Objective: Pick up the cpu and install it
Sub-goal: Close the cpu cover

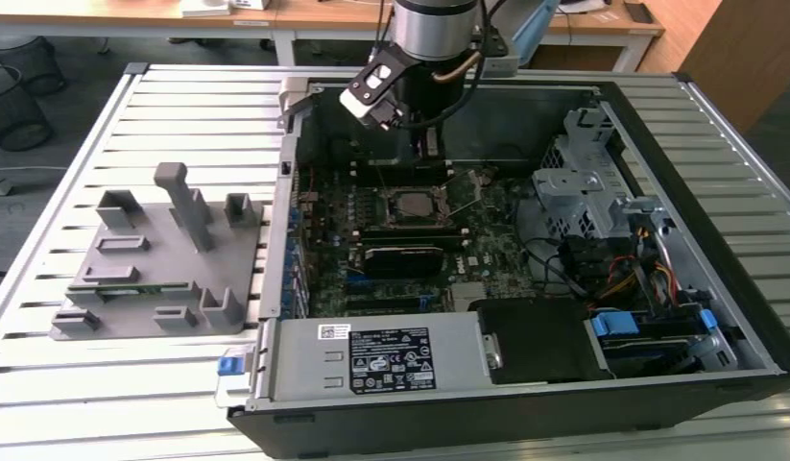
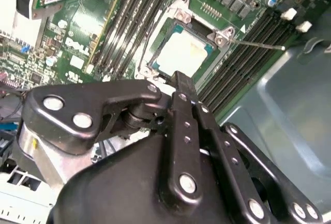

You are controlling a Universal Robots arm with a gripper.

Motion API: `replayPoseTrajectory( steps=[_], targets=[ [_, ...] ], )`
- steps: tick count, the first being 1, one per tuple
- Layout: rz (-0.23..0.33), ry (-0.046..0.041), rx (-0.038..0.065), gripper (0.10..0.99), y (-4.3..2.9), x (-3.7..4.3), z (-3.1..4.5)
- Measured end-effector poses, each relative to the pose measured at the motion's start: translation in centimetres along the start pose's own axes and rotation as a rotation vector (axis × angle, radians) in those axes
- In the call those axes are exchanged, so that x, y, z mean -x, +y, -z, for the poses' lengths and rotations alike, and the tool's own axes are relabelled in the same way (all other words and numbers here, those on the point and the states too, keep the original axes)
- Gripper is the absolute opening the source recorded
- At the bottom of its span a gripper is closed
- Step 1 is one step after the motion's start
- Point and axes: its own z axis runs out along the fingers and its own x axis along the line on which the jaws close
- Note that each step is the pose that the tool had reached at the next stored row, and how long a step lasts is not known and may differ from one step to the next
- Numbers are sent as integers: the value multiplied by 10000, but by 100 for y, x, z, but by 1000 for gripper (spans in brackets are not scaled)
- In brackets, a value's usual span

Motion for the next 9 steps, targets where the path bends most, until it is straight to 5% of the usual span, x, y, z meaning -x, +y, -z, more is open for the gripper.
replayPoseTrajectory(
  steps=[9],
  targets=[
    [0, 11, 1, 106, 6, 68, -1]
  ],
)
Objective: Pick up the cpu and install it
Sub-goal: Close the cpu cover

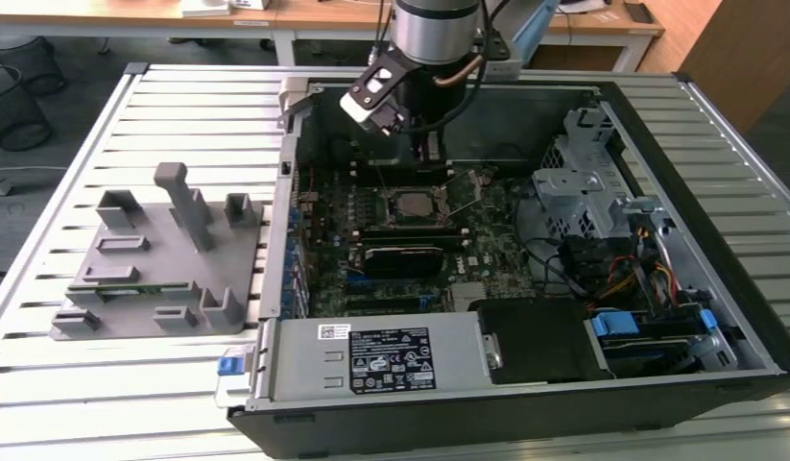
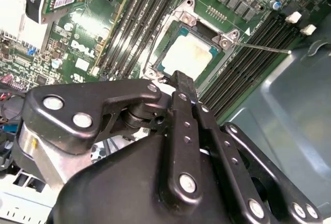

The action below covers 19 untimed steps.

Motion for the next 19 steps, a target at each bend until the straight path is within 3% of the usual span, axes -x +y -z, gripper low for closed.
replayPoseTrajectory(
  steps=[5, 11, 19],
  targets=[
    [2, 1, -21, 106, 35, 1, 1],
    [15, 47, -19, 106, 44, 1, 64],
    [61, 51, -33, 106, 176, 3, 59]
  ],
)
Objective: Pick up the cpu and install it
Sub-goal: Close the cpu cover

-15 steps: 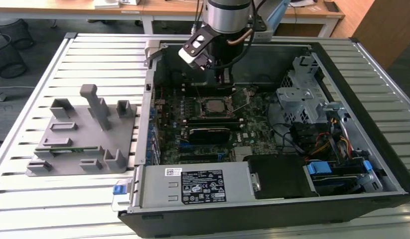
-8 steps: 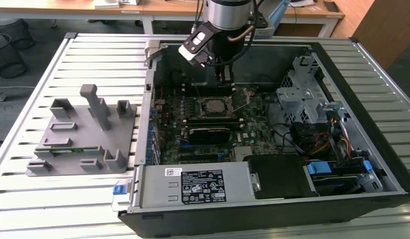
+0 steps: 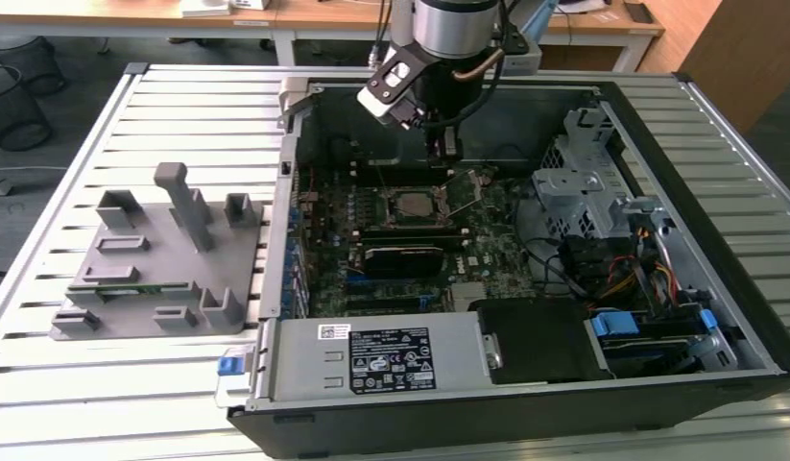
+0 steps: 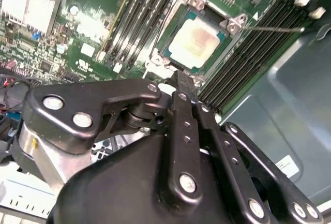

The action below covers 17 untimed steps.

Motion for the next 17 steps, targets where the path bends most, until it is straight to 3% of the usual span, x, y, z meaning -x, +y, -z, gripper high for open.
replayPoseTrajectory(
  steps=[14, 17],
  targets=[
    [55, 6, -6, 106, 107, 1, -9],
    [218, 75, -9, 106, 131, 1, -11]
  ],
)
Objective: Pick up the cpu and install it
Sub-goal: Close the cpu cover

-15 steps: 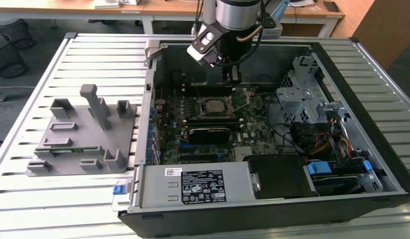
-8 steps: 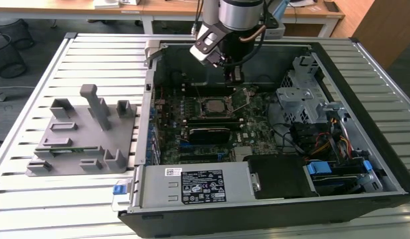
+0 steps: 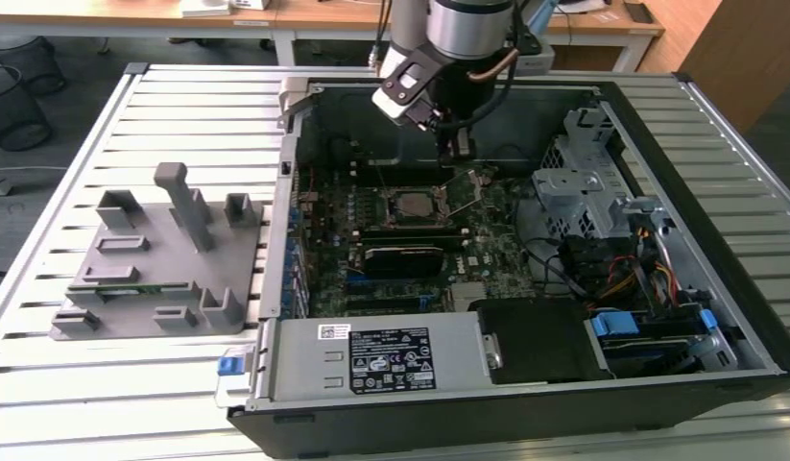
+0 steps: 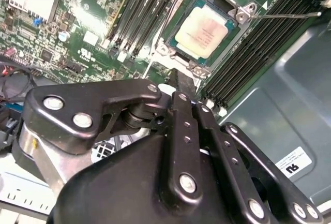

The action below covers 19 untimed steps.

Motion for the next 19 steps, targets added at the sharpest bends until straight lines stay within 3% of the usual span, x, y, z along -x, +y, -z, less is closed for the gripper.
replayPoseTrajectory(
  steps=[19],
  targets=[
    [145, 32, -138, 106, 209, -58, -79]
  ],
)
